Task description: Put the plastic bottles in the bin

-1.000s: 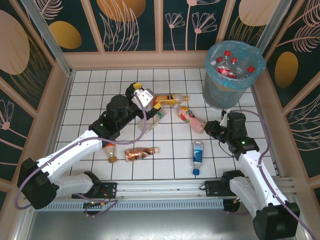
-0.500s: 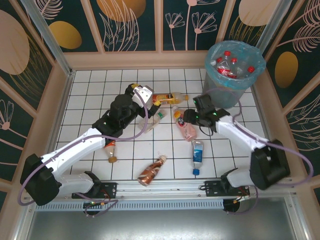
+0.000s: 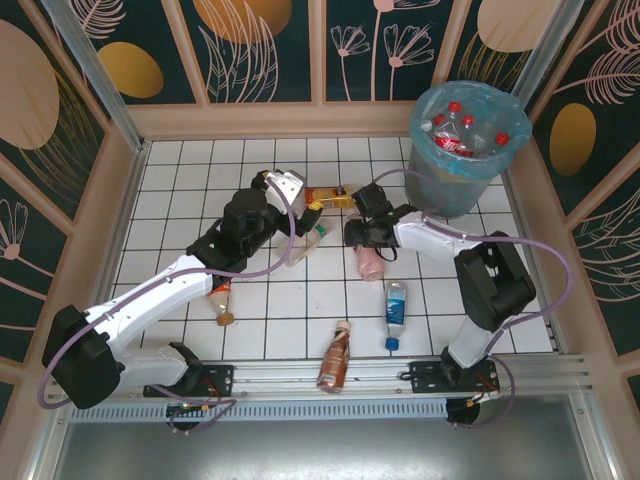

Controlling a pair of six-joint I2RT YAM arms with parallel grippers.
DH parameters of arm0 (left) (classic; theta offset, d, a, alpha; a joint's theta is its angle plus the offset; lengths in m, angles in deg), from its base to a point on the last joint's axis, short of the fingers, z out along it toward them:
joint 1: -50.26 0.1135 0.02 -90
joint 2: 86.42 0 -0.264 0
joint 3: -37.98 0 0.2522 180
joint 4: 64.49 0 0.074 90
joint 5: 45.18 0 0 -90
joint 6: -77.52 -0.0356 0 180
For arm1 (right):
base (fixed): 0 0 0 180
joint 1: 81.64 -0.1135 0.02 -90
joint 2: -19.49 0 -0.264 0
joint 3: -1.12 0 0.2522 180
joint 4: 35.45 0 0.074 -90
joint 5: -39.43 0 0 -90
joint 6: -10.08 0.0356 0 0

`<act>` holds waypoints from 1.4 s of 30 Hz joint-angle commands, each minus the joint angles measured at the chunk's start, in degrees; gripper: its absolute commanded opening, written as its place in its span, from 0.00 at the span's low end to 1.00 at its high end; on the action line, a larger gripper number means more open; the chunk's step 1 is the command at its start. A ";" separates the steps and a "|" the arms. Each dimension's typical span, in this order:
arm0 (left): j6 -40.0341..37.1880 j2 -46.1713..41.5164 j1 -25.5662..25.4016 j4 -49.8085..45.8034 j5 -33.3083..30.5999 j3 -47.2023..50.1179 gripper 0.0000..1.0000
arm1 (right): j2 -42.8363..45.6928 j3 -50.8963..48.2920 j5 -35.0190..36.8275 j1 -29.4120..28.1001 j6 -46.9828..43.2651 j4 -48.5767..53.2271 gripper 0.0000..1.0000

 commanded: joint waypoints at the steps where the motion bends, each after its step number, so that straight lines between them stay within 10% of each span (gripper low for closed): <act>1: 0.91 0.32 0.27 -0.12 0.33 -1.83 0.98 | -3.09 1.22 -2.37 -0.12 -1.53 -0.10 0.63; 22: 0.48 -0.16 0.30 -0.47 0.05 -1.95 0.99 | -13.82 11.96 -3.59 -0.21 -3.77 7.02 0.67; 23: 0.47 -0.18 0.25 -0.47 0.07 -2.00 0.99 | -14.04 12.40 -3.59 -0.34 -4.04 7.17 0.69; 24: 0.48 -0.26 0.27 -0.47 0.13 -1.94 0.99 | -14.27 12.90 -3.59 -0.41 -4.30 7.35 0.94; 28: 0.44 -0.51 0.31 -0.50 0.09 -2.01 0.99 | -15.05 15.00 -3.68 -0.84 -5.27 7.88 0.96; 42: 1.10 -1.32 0.26 -0.38 1.14 -2.02 0.98 | -11.12 18.40 0.83 -1.00 -6.37 11.43 0.52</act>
